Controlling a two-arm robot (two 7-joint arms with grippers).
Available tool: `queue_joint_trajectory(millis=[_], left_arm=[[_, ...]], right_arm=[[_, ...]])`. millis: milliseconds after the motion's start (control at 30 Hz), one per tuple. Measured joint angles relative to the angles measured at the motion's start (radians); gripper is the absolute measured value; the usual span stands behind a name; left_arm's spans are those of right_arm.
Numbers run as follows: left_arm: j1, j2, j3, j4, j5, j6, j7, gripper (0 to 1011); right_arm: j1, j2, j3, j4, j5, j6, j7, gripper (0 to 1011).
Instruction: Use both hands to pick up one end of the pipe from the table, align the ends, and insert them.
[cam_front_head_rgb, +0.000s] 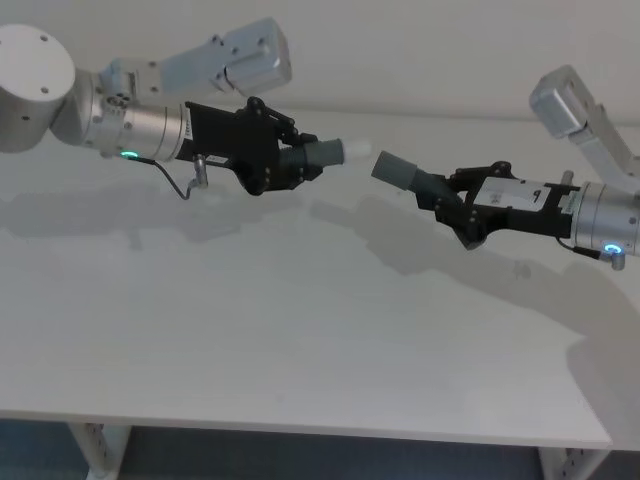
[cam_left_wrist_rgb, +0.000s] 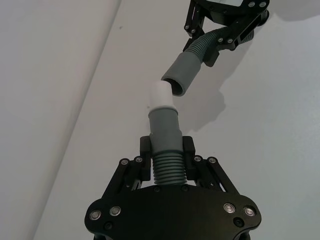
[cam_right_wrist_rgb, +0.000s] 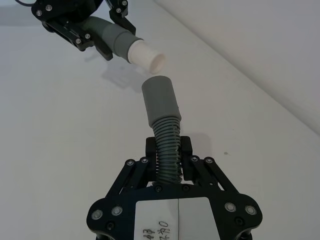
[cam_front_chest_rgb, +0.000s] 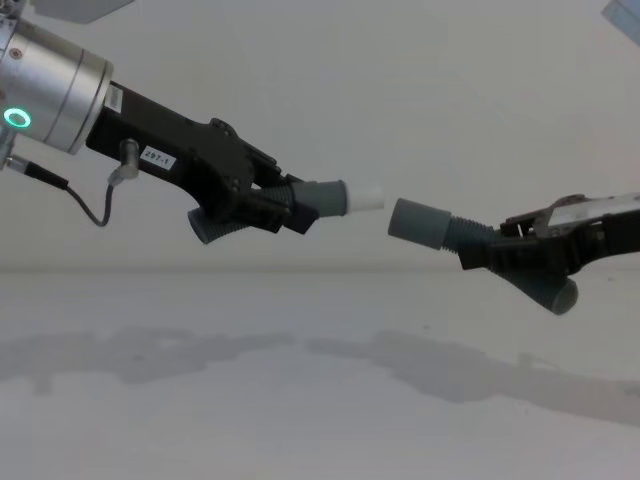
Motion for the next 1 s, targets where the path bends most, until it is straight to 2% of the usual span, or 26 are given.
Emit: queue_joint_trajectory(millis=[700,1000], left_arm=[[-0.005,-0.009,0.009,0.018,-0.01,0.0,-0.007,358],[-0.009,-0.019,0.011,0.036,-0.018,-0.017,-0.012,358]], right_arm=[[0.01,0.005,0.0,-0.017,0.039,0.007,0.002,268],[0.011,0.008,-0.001,-0.03,0.057,0.006,0.011,268]])
